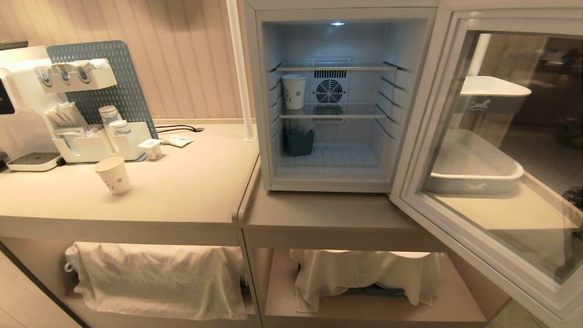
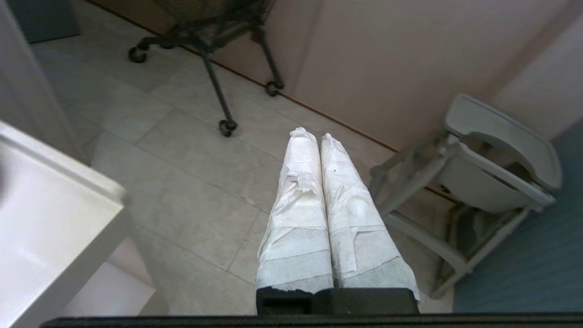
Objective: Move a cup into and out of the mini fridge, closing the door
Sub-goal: Close the freezer door
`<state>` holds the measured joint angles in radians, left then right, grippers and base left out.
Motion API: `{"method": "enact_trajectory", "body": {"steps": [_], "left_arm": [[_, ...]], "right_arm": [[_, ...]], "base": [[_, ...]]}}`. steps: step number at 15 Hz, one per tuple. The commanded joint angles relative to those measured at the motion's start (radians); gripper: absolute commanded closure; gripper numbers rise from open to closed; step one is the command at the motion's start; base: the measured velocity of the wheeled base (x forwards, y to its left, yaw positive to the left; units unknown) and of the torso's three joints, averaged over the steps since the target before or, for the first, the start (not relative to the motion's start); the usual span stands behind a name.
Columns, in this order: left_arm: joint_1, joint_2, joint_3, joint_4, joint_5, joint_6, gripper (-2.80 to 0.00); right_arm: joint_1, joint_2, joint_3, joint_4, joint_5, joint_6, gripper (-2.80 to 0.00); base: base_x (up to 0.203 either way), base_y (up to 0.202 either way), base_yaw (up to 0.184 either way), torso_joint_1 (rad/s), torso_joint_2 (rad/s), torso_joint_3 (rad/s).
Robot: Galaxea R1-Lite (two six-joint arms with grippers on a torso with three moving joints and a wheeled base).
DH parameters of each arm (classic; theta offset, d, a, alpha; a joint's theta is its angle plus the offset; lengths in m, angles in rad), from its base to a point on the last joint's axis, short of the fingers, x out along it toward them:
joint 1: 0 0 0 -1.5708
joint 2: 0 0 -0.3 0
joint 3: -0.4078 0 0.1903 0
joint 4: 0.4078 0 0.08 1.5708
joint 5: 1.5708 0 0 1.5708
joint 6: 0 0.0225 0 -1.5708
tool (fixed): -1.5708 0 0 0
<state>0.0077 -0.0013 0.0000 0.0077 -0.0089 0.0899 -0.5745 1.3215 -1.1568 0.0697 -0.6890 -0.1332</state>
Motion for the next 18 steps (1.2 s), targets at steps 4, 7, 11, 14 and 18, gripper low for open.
{"method": "enact_trajectory", "body": {"steps": [4,7,11,14,18], "left_arm": [[-0.001,0.0,0.0,0.0,0.0,0.001,0.0],[0.0,0.0,0.0,0.0,0.0,0.001,0.0],[-0.001,0.0,0.0,0.0,0.0,0.001,0.0],[0.0,0.0,0.0,0.0,0.0,0.001,0.0],[0.0,0.0,0.0,0.0,0.0,0.001,0.0]], "right_arm": [[0.067,-0.004,0.0,0.001,-0.001,0.0,0.0],[0.128,-0.009,-0.001,0.001,0.023,0.001,0.0],[0.244,-0.011,-0.002,0.01,0.041,0.031,0.0],[0.323,-0.014,-0.002,0.01,0.072,0.036,0.0],[0.451,-0.032,0.002,0.012,0.15,0.062,0.0]], "base": [[0.0,0.0,0.0,0.0,0.0,0.0],[0.0,0.0,0.0,0.0,0.0,0.0],[0.0,0.0,0.0,0.0,0.0,0.0],[0.0,0.0,0.0,0.0,0.0,0.0],[0.0,0.0,0.0,0.0,0.0,0.0]]}}
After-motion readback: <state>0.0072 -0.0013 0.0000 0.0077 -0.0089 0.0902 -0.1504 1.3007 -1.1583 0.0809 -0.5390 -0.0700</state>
